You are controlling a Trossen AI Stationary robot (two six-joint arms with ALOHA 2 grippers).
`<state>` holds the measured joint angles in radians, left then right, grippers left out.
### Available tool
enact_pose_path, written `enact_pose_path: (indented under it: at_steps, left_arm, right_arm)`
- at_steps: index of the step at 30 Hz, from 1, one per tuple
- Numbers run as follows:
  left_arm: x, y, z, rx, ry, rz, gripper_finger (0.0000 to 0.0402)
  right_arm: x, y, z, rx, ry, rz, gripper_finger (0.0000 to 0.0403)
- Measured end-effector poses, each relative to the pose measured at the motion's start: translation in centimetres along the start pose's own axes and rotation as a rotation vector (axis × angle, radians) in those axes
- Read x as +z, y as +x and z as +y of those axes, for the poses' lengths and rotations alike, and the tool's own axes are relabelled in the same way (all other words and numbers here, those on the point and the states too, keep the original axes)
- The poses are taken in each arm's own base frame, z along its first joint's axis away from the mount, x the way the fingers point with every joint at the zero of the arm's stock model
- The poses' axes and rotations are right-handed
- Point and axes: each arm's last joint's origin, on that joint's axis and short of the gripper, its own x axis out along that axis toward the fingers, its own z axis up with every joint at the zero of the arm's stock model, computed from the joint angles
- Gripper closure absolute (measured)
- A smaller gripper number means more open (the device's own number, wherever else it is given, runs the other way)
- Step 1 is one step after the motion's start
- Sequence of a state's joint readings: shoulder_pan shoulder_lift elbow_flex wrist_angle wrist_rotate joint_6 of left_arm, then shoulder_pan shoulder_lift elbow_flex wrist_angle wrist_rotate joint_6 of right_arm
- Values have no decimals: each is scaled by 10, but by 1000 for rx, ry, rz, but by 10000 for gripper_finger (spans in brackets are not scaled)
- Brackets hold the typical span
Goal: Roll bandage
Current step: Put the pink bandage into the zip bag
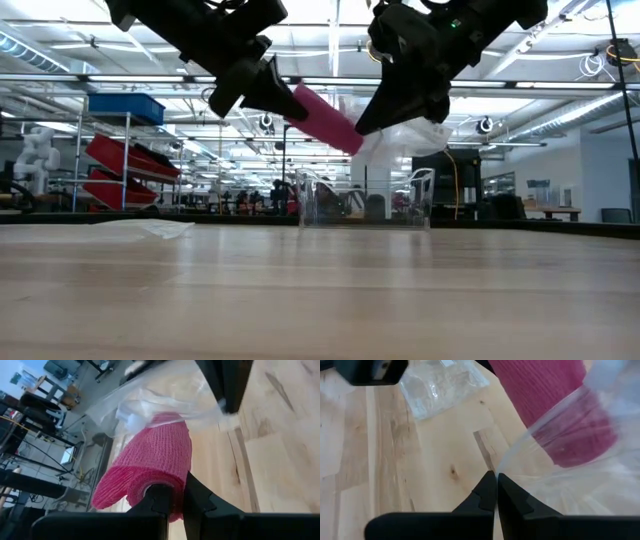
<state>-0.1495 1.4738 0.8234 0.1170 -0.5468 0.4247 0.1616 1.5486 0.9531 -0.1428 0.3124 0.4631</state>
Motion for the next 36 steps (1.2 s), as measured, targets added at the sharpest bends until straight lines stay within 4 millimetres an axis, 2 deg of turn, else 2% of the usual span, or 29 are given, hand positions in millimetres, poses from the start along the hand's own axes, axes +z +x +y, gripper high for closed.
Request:
enact_pose_path:
  at_steps: [10,14,25,31,36]
  left_arm:
    - [11,-4,-2,11,-163,-87,374]
    - [13,-4,-3,-35,-253,-121,374]
    - [18,-5,-2,-90,-457,-182,374]
    - [22,-6,-1,-132,-599,-220,374]
    - [19,-8,-3,-185,-698,-330,375]
  right_arm:
    - [-3,0,-1,-13,64,25,403]
    - [-5,-1,-2,-63,76,30,403]
    - [-11,-8,13,-123,99,-46,403]
    - [-9,-23,19,-174,97,-126,403]
    - [-8,-39,24,-211,94,-199,403]
